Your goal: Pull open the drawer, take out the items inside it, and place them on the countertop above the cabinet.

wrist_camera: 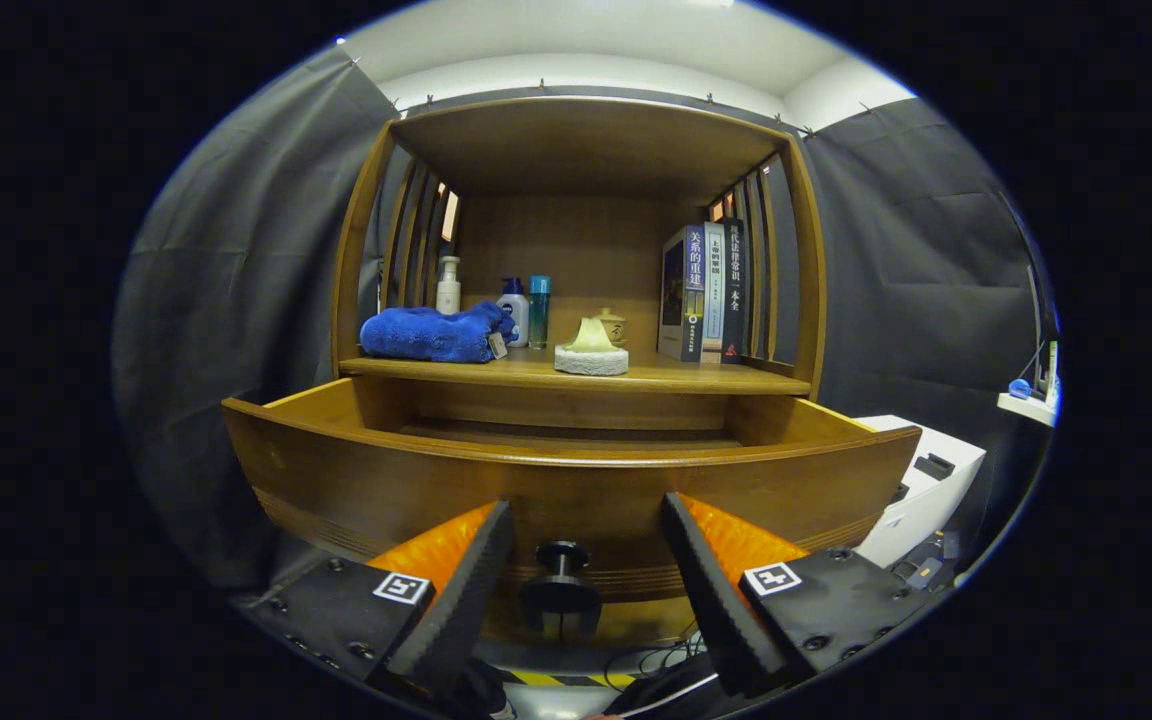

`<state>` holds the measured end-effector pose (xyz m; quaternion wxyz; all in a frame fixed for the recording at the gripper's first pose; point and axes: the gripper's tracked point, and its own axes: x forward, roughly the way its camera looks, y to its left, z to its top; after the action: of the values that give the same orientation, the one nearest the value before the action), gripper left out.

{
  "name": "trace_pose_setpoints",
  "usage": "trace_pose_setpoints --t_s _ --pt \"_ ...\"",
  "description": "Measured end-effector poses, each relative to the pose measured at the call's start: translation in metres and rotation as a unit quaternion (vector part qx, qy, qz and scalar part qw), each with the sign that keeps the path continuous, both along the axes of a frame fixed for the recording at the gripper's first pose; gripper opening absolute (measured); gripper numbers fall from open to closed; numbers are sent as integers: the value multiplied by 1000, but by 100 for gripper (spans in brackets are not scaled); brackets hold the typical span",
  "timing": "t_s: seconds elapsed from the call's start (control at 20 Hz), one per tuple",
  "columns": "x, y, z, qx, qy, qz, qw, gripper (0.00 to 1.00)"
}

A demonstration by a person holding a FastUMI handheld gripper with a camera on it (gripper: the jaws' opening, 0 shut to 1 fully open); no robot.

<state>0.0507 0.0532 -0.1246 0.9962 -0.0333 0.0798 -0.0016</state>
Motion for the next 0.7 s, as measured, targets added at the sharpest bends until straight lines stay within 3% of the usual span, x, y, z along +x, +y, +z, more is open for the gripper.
trace_pose_setpoints --t_s 0.7 --pt "68 3 4 7 11 -2 1000 98"
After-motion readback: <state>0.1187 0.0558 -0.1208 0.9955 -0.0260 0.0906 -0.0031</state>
